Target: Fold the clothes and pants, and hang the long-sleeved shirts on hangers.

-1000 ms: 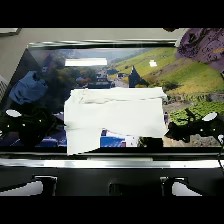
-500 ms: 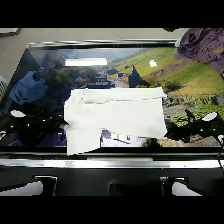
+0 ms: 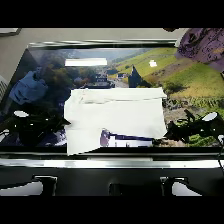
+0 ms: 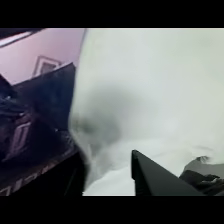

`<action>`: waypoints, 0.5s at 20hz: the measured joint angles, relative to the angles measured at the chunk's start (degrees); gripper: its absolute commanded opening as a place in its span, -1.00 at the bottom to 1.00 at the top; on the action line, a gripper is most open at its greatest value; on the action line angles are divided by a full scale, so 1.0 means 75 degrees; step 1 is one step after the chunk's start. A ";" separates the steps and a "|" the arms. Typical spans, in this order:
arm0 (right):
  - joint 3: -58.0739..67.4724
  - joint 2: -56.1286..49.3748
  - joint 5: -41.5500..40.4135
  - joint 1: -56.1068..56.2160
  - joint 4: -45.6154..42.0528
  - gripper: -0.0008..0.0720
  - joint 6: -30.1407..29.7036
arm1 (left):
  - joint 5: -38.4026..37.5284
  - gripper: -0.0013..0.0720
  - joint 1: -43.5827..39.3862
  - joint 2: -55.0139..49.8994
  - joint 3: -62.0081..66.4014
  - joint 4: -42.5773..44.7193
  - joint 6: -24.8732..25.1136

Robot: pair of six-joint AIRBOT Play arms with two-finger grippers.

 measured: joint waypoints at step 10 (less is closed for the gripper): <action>0.0032 0.0128 0.0210 0.0041 0.1198 -0.92 -0.0915 | 0.0114 -0.93 -0.0058 0.0073 0.0122 0.0201 0.0041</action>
